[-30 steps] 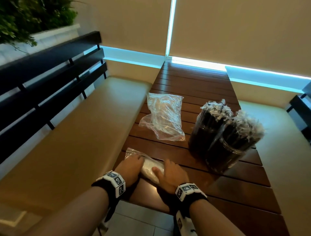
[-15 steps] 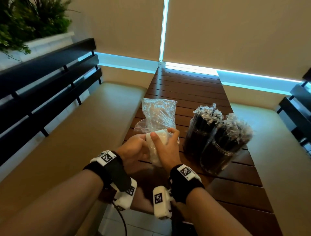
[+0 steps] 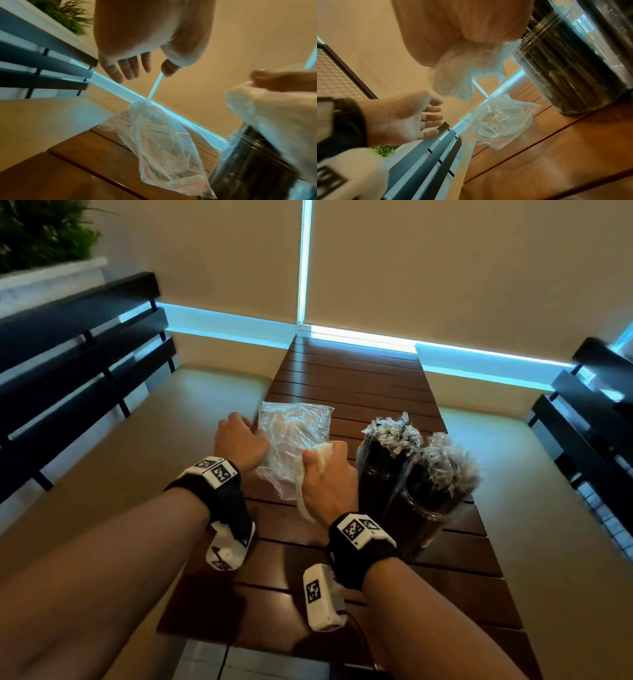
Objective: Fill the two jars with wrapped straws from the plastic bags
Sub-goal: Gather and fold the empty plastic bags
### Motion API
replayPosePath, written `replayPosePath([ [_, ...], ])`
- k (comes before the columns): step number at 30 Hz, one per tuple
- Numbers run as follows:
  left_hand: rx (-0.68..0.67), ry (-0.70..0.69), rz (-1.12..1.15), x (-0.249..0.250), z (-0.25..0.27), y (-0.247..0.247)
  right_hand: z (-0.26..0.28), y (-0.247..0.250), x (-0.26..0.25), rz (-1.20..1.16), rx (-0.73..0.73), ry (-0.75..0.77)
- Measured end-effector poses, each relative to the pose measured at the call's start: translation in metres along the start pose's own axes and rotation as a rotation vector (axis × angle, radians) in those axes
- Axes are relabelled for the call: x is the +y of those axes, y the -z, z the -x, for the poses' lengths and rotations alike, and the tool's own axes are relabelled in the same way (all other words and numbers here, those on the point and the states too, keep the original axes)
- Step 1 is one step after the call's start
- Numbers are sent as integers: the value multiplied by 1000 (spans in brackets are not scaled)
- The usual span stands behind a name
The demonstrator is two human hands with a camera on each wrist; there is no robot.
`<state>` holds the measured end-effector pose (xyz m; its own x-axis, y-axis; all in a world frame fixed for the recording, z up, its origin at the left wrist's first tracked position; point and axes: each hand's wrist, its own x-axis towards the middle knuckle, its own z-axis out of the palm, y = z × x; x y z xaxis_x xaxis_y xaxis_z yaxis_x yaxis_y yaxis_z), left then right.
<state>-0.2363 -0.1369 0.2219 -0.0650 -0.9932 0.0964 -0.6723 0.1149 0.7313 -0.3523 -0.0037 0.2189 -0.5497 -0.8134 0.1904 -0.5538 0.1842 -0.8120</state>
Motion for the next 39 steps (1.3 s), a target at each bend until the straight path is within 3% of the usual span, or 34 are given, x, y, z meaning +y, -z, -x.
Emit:
replayPosePath([
  [3, -14, 117, 32, -6, -12, -12, 2, 4, 6, -16, -5, 10],
  [8, -158, 258, 13, -2, -15, -40, 6, 11, 18, 41, -98, -18],
  [11, -311, 227, -69, -13, -18, -50, 5, 17, 22, 189, -167, -4],
  [14, -452, 184, 94, -39, -25, -50, 1, 17, 28, 242, -154, 20],
  [16, -356, 165, 179, -41, -18, -29, -4, 17, 25, 177, -160, 10],
  [19, -247, -21, 79, -42, -4, 13, -17, 10, 22, 36, -211, -57],
  [21, -236, -150, 79, -47, 2, 36, -25, 3, 19, -206, -198, -162],
  [24, -161, -214, 209, -53, 13, 69, -36, -6, 13, -552, -229, -380],
  [28, -286, -274, 269, -53, 32, 101, -34, -11, 9, -705, -326, -566],
  [31, -338, -313, 22, -66, 31, 113, -23, -15, 1, -768, -454, -500],
  [35, -346, -287, -214, -73, 28, 127, -8, -8, -28, -763, -451, -320],
  [36, -344, -257, -205, -75, 23, 133, -6, -6, -31, -746, -414, -282],
  [39, -308, -127, 105, -66, 13, 164, -3, 2, -25, -656, -320, -160],
])
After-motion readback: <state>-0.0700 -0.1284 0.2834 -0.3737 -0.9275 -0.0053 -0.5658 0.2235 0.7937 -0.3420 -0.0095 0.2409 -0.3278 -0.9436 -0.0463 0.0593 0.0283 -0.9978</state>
